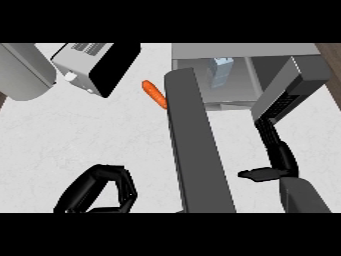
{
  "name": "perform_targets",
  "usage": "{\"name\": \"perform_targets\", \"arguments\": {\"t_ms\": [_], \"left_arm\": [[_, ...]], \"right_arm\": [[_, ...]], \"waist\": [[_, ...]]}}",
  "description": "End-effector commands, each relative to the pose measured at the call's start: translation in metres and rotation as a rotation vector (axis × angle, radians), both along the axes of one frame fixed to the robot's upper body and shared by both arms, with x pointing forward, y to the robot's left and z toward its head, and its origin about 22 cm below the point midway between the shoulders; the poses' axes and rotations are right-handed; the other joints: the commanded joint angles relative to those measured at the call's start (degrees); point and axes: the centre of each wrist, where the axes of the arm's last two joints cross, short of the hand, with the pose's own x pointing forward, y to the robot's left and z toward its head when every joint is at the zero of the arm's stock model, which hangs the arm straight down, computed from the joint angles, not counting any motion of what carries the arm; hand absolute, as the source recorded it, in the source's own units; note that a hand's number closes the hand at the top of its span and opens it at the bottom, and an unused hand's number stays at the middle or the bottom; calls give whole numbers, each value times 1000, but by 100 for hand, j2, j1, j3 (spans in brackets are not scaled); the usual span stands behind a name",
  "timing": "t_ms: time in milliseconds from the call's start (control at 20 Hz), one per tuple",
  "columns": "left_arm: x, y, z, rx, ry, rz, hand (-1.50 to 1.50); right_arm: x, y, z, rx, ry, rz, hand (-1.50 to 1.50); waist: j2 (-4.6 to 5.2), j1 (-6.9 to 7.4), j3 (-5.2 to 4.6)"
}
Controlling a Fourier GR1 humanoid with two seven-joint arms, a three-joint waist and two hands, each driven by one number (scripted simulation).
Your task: Pick up the milk, place it into the microwave and close the microwave
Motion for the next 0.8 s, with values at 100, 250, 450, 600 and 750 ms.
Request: {"name": "perform_targets", "arguments": {"t_ms": [100,250,450,600,750], "left_arm": [[21,-18,-7,105,-24,-77,150],[28,-41,-15,108,-33,-106,150],[25,-65,-19,109,-58,-135,150],[39,-86,-33,146,-83,-139,150],[24,-102,-51,112,-61,-171,150]], "right_arm": [[-49,-49,-2,30,-47,-30,-150],[-87,-74,-3,49,-57,-51,-150],[-110,-110,25,40,-101,-55,-150],[-114,-109,37,66,-108,-6,-150],[-127,-114,52,70,-165,-13,-150]], "waist": [[-3,-35,-8],[9,-87,-9],[25,5,-4],[54,-58,-8],[63,2,-3]]}}
